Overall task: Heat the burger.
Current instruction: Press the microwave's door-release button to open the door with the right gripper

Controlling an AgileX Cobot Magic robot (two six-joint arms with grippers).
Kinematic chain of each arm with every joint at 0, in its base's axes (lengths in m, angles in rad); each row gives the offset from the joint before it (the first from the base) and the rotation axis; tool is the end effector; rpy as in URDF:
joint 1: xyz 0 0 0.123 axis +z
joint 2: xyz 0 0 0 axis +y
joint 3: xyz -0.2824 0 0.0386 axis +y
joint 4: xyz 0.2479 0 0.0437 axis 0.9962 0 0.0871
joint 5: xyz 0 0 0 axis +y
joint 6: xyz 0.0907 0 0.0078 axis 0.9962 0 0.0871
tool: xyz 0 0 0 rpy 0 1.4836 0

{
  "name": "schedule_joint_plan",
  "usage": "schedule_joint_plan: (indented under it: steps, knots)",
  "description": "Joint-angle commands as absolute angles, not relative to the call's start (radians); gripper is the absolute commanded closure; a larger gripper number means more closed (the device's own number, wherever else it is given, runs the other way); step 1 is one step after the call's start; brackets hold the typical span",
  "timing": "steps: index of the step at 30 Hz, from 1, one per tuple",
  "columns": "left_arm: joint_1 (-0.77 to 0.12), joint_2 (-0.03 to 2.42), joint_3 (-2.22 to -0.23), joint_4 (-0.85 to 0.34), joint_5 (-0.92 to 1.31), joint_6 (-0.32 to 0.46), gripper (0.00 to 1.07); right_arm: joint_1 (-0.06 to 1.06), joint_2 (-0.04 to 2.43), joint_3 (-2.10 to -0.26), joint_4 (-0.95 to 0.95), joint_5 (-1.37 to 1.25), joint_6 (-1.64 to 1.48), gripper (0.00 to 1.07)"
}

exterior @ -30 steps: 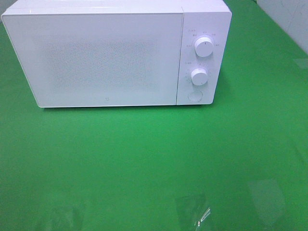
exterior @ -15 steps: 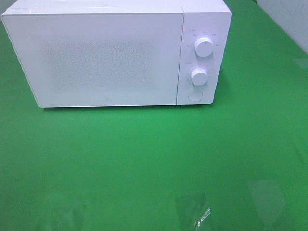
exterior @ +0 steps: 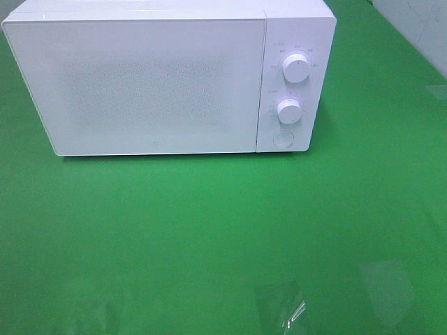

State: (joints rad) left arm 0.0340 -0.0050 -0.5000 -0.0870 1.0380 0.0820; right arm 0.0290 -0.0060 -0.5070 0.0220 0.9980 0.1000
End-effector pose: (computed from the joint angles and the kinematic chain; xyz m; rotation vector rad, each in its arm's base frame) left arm -0.0046 -0.0070 0.2792 0.0514 2.0131 -0.0298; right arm -0.0043 0.0016 0.2843 0.0696 1.9688 0.1103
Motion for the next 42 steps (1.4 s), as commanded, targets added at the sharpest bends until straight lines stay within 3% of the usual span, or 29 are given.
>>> schedule_joint_plan:
  steps: [1, 16, 42]
  knots:
    - [0.034, -0.028, -0.497, -0.094, 1.034, 0.080, 0.06, 0.022, -0.028, -0.506, 0.024, 0.999, 0.100, 0.31]
    - [0.034, -0.028, -0.497, -0.094, 1.034, 0.080, 0.06, 0.022, -0.001, -0.538, 0.009, 0.953, 0.089, 0.31]
    - [0.034, -0.028, -0.497, -0.094, 1.034, 0.080, 0.06, 0.026, 0.648, -0.549, 0.011, 0.104, 0.033, 0.31]
